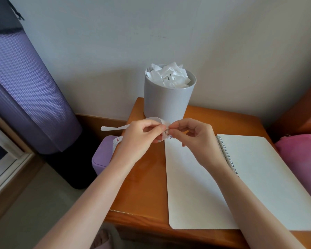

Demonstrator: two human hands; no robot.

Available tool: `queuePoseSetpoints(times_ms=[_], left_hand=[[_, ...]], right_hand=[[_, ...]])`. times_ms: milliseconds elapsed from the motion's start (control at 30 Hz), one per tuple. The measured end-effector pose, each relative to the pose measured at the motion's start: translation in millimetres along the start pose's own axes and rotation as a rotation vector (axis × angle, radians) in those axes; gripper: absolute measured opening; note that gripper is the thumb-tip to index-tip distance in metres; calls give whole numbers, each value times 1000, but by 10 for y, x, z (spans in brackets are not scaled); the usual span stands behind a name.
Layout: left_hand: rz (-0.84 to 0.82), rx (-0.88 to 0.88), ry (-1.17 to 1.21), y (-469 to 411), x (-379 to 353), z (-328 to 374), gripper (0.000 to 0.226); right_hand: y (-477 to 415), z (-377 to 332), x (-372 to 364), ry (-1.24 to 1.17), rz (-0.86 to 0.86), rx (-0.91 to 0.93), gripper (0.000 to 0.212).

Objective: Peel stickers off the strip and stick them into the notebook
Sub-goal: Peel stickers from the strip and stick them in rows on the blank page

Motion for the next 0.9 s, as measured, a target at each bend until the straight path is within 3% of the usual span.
queuePoseSetpoints(times_ms=[500,767,900], left_hand=[[-18,31,17,17,-31,-9,12],[4,41,-52,16,-12,-62,18],[3,97,-24,5,-22,-134,19]], right_hand=[[-5,11,-18,48,-3,27,10],[9,30,-65,217,-55,88,3],[26,-29,-102,281,-77,165,9]])
Point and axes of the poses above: each hand's wrist, its own y-axis away from the middle knuckle, its own x-axis out of the back of the hand, z = x × y, the point moved 10 cm from there along -y, towards the middle knuckle, and after that the axes turned 15 degrees about z, right-handed, at the moved point
